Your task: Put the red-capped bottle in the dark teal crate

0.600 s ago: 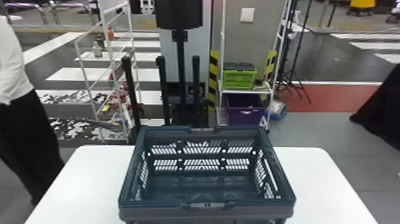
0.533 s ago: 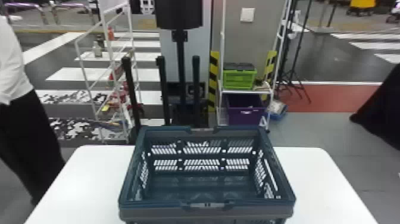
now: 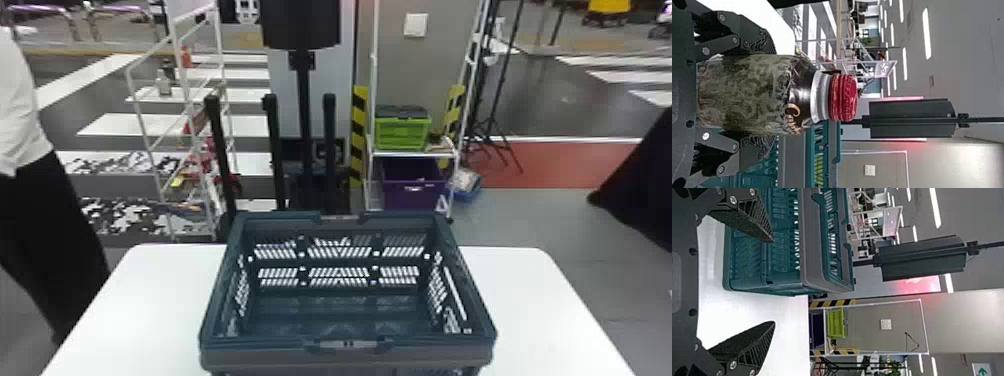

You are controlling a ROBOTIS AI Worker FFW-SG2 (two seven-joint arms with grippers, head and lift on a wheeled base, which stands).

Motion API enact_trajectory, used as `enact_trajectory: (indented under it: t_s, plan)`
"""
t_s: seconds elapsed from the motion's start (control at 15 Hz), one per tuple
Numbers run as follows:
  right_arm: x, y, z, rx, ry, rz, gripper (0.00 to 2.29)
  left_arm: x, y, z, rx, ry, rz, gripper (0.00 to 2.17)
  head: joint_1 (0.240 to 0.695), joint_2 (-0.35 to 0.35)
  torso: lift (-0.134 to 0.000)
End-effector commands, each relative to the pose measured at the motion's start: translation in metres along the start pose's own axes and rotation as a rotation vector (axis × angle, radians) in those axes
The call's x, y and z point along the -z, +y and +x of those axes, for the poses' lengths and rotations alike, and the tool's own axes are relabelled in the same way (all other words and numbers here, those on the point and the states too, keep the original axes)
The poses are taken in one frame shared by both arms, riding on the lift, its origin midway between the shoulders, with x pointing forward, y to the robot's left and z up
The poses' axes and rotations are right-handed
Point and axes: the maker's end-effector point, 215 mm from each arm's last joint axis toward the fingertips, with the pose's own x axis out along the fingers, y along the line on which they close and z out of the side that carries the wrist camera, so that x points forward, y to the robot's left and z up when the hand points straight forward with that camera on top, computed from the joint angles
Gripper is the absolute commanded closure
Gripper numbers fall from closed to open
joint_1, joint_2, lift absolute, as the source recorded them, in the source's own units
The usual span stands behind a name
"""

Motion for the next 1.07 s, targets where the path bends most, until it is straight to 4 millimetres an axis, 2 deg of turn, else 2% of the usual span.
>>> enact_trajectory:
  t_s: [0.0,0.07,0.13,0.27,0.4,0.6,0.67,0.8,0.87,1.0]
  plan:
    - [0.000,-0.001,-0.001,0.003,0.000,-0.001,0.15,0.001,0.000,-0.001,0.002,0.003,0.001,1.86,0.499,0.000,0.000]
    - [0.000,0.000,-0.002,0.001,0.002,0.000,0.15,0.000,0.005,0.001,-0.004,0.005,0.011,1.86,0.499,0.000,0.000]
    - [-0.001,0.000,-0.002,-0.001,0.001,-0.001,0.15,-0.011,0.010,0.004,-0.004,-0.012,0.018,1.86,0.499,0.000,0.000]
    - [-0.001,0.000,-0.002,-0.003,0.003,-0.003,0.15,-0.039,0.034,0.017,-0.033,-0.033,0.060,1.86,0.499,0.000,0.000]
    - [0.000,0.000,-0.002,-0.003,0.004,-0.002,0.15,-0.076,0.059,0.040,-0.052,-0.042,0.114,1.86,0.499,0.000,0.000]
    - [0.000,-0.001,-0.002,-0.001,0.004,0.000,0.15,-0.118,0.086,0.077,-0.091,0.021,0.179,1.86,0.499,0.000,0.000]
    - [0.001,-0.001,-0.002,0.000,0.005,0.001,0.15,-0.124,0.084,0.089,-0.063,0.058,0.184,1.86,0.499,0.000,0.000]
    - [0.000,-0.001,-0.001,-0.001,0.003,0.001,0.15,-0.138,0.092,0.113,-0.038,0.151,0.180,1.86,0.499,0.000,0.000]
    - [0.001,-0.001,-0.002,0.001,0.005,0.002,0.15,-0.140,0.089,0.122,-0.017,0.192,0.168,1.86,0.499,0.000,0.000]
    - [0.002,-0.002,-0.002,0.004,0.007,0.001,0.15,-0.142,0.069,0.141,0.065,0.270,0.167,1.86,0.499,0.000,0.000]
